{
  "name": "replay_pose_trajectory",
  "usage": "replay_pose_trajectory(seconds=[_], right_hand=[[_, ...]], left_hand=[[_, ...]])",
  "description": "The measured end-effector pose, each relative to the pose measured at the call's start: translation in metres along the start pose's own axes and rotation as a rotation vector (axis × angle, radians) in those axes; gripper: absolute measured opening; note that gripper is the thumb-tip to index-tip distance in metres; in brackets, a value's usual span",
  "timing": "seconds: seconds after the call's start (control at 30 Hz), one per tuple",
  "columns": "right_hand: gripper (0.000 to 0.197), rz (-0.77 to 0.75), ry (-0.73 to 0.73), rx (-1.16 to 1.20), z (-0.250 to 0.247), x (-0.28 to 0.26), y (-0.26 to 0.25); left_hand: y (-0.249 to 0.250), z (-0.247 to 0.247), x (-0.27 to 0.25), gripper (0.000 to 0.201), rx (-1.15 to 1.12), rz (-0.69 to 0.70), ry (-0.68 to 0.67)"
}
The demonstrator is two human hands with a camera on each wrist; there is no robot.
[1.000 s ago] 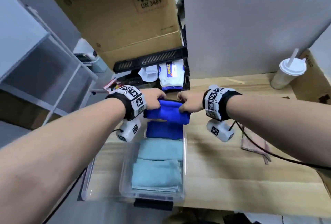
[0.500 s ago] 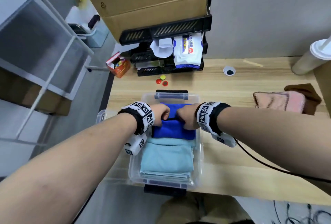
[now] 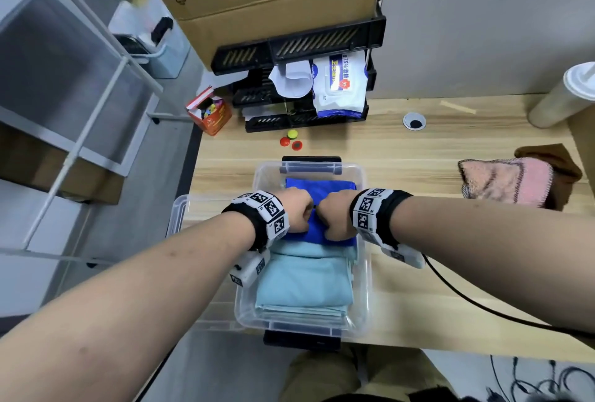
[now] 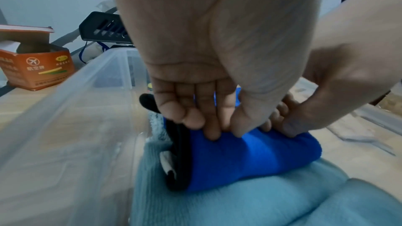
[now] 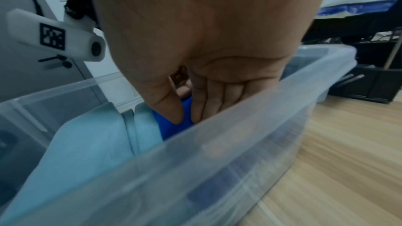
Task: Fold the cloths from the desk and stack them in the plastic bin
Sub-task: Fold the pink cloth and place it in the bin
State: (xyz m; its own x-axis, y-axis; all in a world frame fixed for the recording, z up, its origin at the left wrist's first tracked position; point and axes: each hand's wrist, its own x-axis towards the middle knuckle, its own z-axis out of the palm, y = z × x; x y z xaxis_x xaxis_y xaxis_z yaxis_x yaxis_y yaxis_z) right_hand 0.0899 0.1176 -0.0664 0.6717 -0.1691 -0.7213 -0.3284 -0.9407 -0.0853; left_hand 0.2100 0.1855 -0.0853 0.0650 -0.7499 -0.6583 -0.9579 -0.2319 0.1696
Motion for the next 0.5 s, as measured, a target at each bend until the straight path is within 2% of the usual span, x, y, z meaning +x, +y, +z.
replay_pose_trajectory(seconds=[0.13, 0.27, 0.43, 0.5], right_hand=[[0.025, -0.016, -0.017, 0.007, 0.010, 0.004, 0.003], [0.024, -0.040, 0.001, 0.017, 0.014, 0.003, 0.001], [0.009, -0.101, 0.256, 0.108, -0.006, -0.026, 0.019], [0.009, -0.078, 0.355, 0.193, -0.018, -0.044, 0.038]], left_hand=[[0.000, 0.012, 0.005, 0.012, 0.088, -0.040, 0.000], [0.007, 0.013, 0.005, 0.015, 0.107, -0.060, -0.038], [0.020, -0.030, 0.002, 0.009, 0.058, -0.080, 0.031], [0.033, -0.058, 0.004, 0.011, 0.042, -0.075, 0.069]])
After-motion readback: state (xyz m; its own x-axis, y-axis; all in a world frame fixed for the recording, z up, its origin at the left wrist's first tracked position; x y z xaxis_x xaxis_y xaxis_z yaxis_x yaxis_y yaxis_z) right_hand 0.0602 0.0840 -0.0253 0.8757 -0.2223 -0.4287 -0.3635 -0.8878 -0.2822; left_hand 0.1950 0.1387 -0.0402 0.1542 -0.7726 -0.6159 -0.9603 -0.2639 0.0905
